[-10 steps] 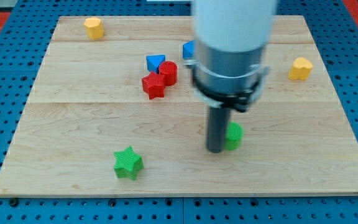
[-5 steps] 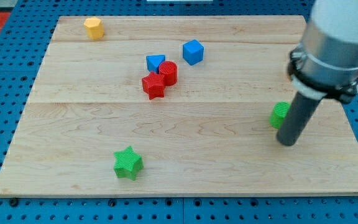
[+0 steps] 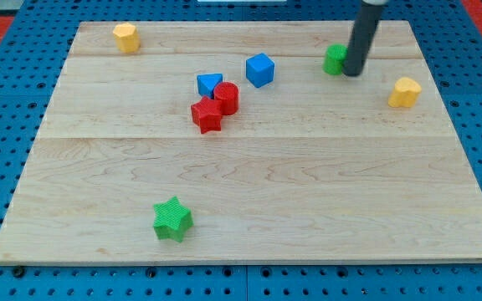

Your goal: Slide the green circle to the top center of the board

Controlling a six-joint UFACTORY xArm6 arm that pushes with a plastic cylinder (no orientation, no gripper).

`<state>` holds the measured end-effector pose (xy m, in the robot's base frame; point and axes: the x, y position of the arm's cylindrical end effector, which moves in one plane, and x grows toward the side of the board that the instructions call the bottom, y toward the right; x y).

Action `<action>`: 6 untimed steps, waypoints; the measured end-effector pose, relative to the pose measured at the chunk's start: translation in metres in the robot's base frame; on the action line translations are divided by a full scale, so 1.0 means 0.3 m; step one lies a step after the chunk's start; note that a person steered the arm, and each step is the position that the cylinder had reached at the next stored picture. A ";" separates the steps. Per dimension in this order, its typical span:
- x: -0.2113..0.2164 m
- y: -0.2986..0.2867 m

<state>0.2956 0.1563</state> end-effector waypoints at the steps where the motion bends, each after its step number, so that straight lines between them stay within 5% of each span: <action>1: -0.078 -0.025; 2: -0.122 0.131; 5: -0.220 -0.430; 6: -0.215 -0.440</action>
